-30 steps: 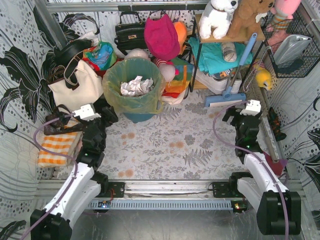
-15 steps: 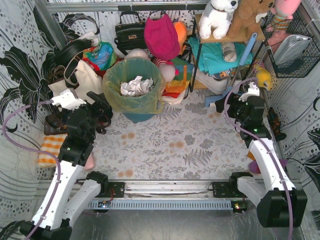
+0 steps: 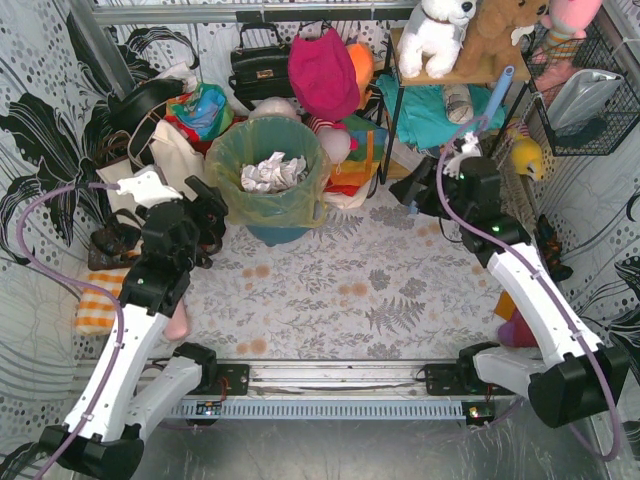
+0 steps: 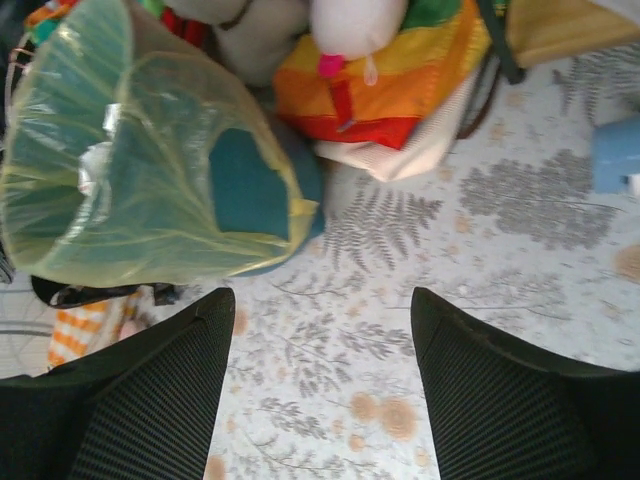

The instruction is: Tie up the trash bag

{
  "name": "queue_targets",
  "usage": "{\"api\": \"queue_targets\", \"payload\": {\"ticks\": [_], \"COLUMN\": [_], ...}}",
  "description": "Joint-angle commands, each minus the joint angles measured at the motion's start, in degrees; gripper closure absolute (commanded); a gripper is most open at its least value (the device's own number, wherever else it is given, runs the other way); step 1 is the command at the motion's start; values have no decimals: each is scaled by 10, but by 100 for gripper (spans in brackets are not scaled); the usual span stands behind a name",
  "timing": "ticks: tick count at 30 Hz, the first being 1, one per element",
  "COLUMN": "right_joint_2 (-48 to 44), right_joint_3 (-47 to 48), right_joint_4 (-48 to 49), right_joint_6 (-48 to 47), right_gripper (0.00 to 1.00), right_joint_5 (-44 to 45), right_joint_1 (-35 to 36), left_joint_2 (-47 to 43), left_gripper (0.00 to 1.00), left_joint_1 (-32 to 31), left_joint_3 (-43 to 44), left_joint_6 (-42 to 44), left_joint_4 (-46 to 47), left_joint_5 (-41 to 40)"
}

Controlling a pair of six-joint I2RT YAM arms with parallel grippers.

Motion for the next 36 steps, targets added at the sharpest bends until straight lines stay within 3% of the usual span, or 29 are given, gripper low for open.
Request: {"api": "queue_targets", "payload": {"ticks": [1,6,9,16,23,28,36], "right_joint_2": [30,88,129,224,299,366,477], "right_joint_3": [77,137,186,350,469,555,708], "right_joint_4": [-40,-19,-26,-137,-226,-270,-345], "right_joint_6": [32,59,79,71,34,3,-36], "right_gripper": [31,27,29,35,36,36,40], "right_joint_5": [77,58,42,149,233,268,317], "right_joint_1": [57,90,106,159,193,218,249], "left_joint_2": [31,76,104,228,283,313,357], "left_gripper": [2,2,2,0,5,12,29], "left_joint_1": [-2,-2,-2,-1,13,50,68], "left_joint_3": [53,136,196,359,399,415,430], "left_joint_6": [1,-6,-24,-15,18,31,49], "left_joint_4": [-12,-67,-112,-247,-272,-274,-256], "left_joint_5": [10,48,31,49,30,59,69]}}
